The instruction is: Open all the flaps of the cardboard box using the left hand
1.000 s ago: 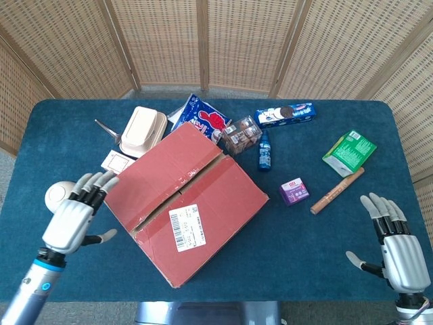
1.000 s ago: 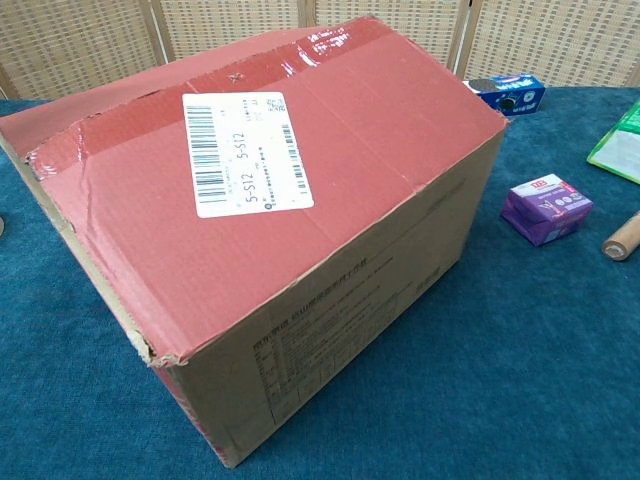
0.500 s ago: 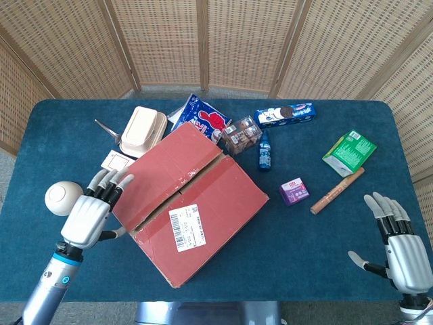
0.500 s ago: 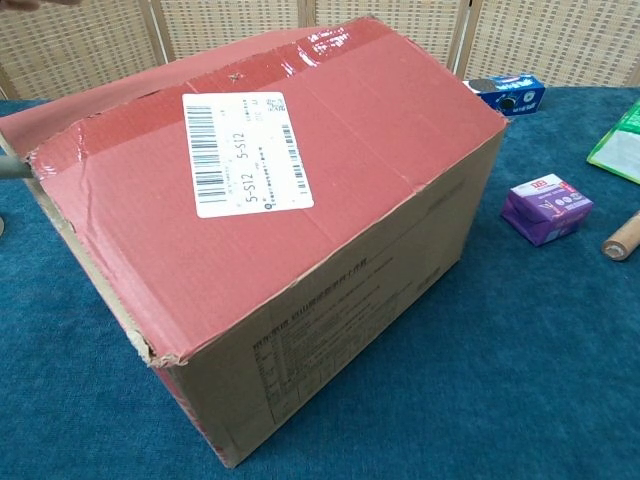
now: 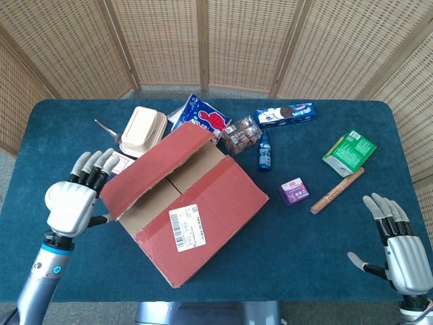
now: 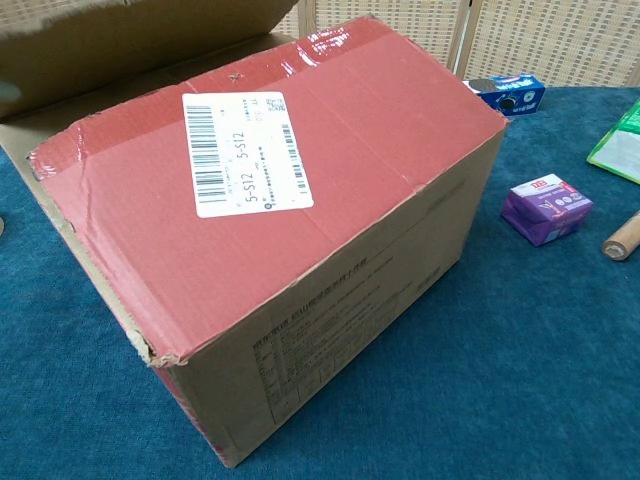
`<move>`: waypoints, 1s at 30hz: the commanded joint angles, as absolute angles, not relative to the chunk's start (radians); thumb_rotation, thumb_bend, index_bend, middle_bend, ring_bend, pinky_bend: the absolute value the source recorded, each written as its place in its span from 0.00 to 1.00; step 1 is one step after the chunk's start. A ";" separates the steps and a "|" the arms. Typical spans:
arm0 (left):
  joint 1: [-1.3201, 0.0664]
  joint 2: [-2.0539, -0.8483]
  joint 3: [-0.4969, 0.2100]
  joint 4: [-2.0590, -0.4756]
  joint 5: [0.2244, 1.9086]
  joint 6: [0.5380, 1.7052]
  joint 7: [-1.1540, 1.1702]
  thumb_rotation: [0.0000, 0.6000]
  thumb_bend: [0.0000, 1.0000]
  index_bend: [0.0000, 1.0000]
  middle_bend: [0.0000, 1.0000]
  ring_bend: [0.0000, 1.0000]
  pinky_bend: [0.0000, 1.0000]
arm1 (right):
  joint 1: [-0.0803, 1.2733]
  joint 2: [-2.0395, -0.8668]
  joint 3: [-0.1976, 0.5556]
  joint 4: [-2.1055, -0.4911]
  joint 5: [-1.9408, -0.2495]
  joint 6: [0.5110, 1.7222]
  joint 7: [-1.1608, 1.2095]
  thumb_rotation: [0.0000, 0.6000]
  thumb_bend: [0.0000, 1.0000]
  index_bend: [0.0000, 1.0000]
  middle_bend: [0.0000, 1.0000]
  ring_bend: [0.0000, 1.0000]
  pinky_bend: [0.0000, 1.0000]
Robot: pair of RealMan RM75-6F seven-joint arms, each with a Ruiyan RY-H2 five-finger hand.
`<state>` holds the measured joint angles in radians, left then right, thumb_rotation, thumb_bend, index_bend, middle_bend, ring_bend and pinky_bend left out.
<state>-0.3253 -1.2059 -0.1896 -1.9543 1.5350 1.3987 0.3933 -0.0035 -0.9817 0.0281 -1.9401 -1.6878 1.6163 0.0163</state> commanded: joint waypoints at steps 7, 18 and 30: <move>-0.329 -1.124 -0.269 -1.854 1.473 1.440 0.305 1.00 0.29 0.01 0.00 0.00 0.01 | -0.004 -0.981 0.023 -1.941 -1.696 1.614 0.017 1.00 0.00 0.00 0.00 0.00 0.00; -0.350 -1.089 -0.326 -1.726 1.362 1.419 0.239 1.00 0.29 0.01 0.00 0.00 0.02 | 0.000 -0.984 0.024 -1.942 -1.685 1.603 0.008 1.00 0.00 0.00 0.00 0.00 0.00; -0.433 -1.147 -0.316 -1.589 1.303 1.285 0.133 1.00 0.29 0.02 0.00 0.00 0.03 | -0.002 -0.982 0.021 -1.945 -1.694 1.609 0.011 1.00 0.00 0.00 0.00 0.00 0.00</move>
<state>-0.4209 -1.1365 -0.3261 -1.5759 1.2995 1.3004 0.1545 -0.0028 -0.9820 0.0213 -1.9454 -1.6950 1.6101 0.0103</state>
